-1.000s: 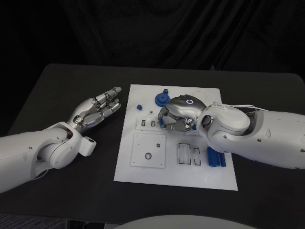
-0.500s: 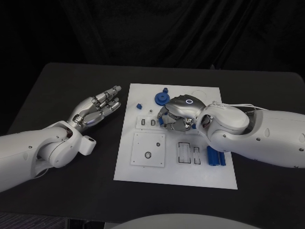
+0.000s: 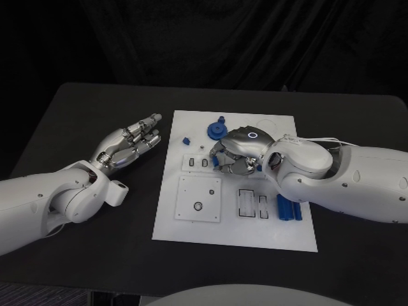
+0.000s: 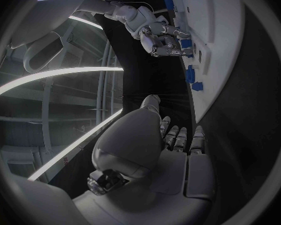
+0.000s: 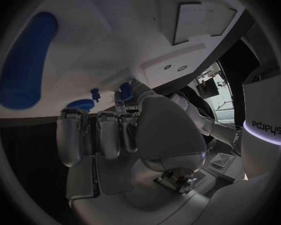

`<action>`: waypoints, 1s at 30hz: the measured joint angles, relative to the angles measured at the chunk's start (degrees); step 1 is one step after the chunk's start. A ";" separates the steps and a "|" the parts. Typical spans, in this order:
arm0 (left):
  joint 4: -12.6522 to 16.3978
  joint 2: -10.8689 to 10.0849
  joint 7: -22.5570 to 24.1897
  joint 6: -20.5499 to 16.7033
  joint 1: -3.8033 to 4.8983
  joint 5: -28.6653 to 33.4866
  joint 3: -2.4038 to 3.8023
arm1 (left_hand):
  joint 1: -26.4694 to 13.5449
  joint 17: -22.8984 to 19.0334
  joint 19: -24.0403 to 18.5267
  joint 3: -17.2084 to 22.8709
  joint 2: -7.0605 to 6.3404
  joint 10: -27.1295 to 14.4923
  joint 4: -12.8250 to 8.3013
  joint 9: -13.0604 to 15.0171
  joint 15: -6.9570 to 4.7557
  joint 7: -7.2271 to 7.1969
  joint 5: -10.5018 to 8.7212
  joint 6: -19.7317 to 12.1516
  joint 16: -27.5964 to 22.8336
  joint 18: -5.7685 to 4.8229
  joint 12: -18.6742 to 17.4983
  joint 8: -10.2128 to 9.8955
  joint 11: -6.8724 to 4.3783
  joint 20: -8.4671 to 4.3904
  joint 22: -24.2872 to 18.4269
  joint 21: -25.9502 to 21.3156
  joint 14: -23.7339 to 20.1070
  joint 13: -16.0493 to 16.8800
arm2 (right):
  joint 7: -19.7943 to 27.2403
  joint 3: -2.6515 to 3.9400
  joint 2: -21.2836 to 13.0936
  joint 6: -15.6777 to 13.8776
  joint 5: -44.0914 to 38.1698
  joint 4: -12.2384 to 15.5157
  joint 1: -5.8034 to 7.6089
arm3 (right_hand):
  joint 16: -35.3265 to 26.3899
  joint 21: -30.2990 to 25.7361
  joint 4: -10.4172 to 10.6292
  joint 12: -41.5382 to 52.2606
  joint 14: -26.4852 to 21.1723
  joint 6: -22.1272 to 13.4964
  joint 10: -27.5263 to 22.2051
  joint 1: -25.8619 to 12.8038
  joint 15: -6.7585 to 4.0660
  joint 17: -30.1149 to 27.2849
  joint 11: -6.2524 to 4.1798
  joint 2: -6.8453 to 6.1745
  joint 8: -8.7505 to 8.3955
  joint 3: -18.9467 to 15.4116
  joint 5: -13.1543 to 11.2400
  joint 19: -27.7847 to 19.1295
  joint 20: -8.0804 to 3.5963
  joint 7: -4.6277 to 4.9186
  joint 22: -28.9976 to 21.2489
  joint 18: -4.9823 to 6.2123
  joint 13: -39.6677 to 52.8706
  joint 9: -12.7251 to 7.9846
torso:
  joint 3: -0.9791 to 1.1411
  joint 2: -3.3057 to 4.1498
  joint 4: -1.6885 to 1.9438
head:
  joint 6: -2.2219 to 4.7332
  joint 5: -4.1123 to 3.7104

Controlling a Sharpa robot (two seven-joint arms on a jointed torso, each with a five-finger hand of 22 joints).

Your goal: Assemble the parts on the task board

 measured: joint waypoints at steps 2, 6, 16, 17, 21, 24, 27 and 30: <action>-0.02 0.02 0.00 0.01 0.00 0.00 0.00 | 0.00 0.00 0.00 0.00 0.00 0.00 0.00 0.00 0.00 0.00 0.00 0.00 0.00 0.00 0.00 0.00 0.00 0.00 0.00 0.00 0.00 0.00 | 0.00 0.00 0.00 0.01 0.00 -0.01 0.00 | 0.00 0.00 0.01 0.00 0.00 -1.73 0.00 0.00 0.00 0.00 0.00 0.00 -0.21 -0.34 -0.71 0.09 0.08 -0.07 0.00 0.00 0.00 -0.63 | 0.00 0.00 0.00 | -0.03 0.02; -0.02 0.03 0.00 0.01 0.00 0.00 0.00 | 0.00 0.01 0.00 0.17 0.00 0.00 -0.17 0.00 0.00 0.21 0.00 -0.21 0.00 0.00 0.00 0.00 0.00 0.00 0.00 0.00 0.00 0.00 | 0.00 0.00 -0.22 -0.07 -0.01 0.05 -0.01 | -0.22 -0.30 0.45 0.00 0.00 -7.96 0.00 -0.02 0.00 0.00 0.00 -0.02 -0.21 -1.09 -2.25 0.09 0.08 -0.19 0.04 0.00 0.00 -3.01 | 0.01 0.00 0.01 | -0.11 0.07; 0.72 -0.75 0.00 -0.93 0.00 0.00 0.00 | 0.00 0.02 0.00 0.41 0.00 -1.03 -0.41 0.05 -0.84 0.97 0.23 0.13 0.00 0.00 0.00 0.00 -1.24 0.00 0.00 0.00 -0.01 -0.06 | -0.07 0.49 -3.81 -5.50 -0.54 2.68 0.20 | -0.22 -0.30 10.92 0.00 0.05 -21.75 -0.01 1.27 0.66 0.00 0.61 -9.02 -0.61 -4.92 -6.65 0.09 0.08 0.74 0.04 0.00 -0.01 -9.12 | 0.01 -0.01 0.01 | 0.56 0.97; 0.91 -0.90 0.00 -1.20 0.00 0.00 0.00 | 0.00 0.02 0.00 0.41 0.00 -1.03 -0.41 0.06 -0.84 1.13 0.23 0.29 0.00 0.00 0.00 0.00 -1.24 0.00 0.00 0.00 -0.01 -0.07 | -0.07 0.54 -4.51 -6.56 -0.72 3.18 0.56 | -0.22 -0.30 11.22 0.00 0.05 -21.75 0.00 1.01 0.66 0.00 0.61 -9.31 -0.61 -5.22 -6.65 -0.04 0.21 0.74 0.04 0.00 -0.01 -9.19 | 0.01 -0.01 0.01 | 0.73 1.07; 1.68 -1.51 0.00 -2.36 0.00 0.00 0.02 | 0.00 0.03 0.00 0.56 0.00 -1.03 -0.56 0.06 -0.84 1.13 0.22 0.29 0.00 0.00 0.00 0.00 -1.24 0.00 0.00 0.00 -0.01 -0.07 | -0.08 0.79 -6.63 -9.49 -1.13 5.03 2.19 | -0.22 -0.30 11.44 0.00 0.05 -22.15 0.00 -1.46 0.66 0.00 0.61 -11.76 -0.61 -8.51 -6.65 -0.12 0.29 0.75 0.04 0.00 -0.01 -9.50 | 0.01 -0.01 0.02 | 1.90 1.47; 2.26 -2.00 0.00 -3.43 0.00 -0.01 0.02 | 0.23 0.03 0.00 0.56 -0.23 -1.03 -0.56 0.06 -0.84 1.13 0.23 0.29 0.00 0.00 0.00 0.00 -1.24 0.00 0.00 0.00 -0.01 -0.07 | -0.07 0.80 -8.69 -11.09 -1.07 7.18 3.44 | -0.22 -0.30 11.50 0.00 0.05 -22.16 0.00 -3.68 0.66 0.00 0.61 -12.33 -0.61 -12.06 -6.65 -0.12 0.29 0.73 0.04 0.00 -0.01 -9.59 | 0.02 -0.01 0.03 | 2.96 1.75; 2.71 -2.39 0.00 -4.50 0.00 -0.14 0.02 | 0.22 0.04 0.00 0.58 -0.24 -1.03 -0.49 0.05 -0.84 1.27 0.02 0.44 0.00 0.00 0.00 0.00 -1.24 0.00 0.00 0.00 -0.01 -0.07 | 0.19 0.71 -10.75 -12.76 -0.56 8.45 4.53 | -0.22 -0.30 11.51 0.00 0.05 -21.13 0.00 -5.73 0.66 0.00 0.61 -11.61 -0.60 -12.59 -6.65 -0.12 0.29 0.83 0.03 0.00 -0.02 -9.48 | 0.09 -0.07 0.02 | 4.11 2.15; 2.57 -2.47 0.00 -5.32 0.20 -0.27 -0.04 | -1.13 0.04 0.00 0.10 -0.45 -1.03 1.66 0.12 -0.84 1.63 -2.49 0.80 0.00 0.00 0.00 0.00 -1.24 0.00 0.00 0.00 -0.01 -0.07 | 0.85 0.48 -12.37 -14.82 0.20 8.60 5.25 | -0.22 -0.15 11.36 0.00 0.05 -16.45 0.00 -6.46 0.66 0.00 0.61 -9.33 0.64 -9.56 -6.65 -0.12 0.29 0.92 0.03 0.00 -0.02 -8.34 | 0.15 -0.22 0.07 | 5.55 2.30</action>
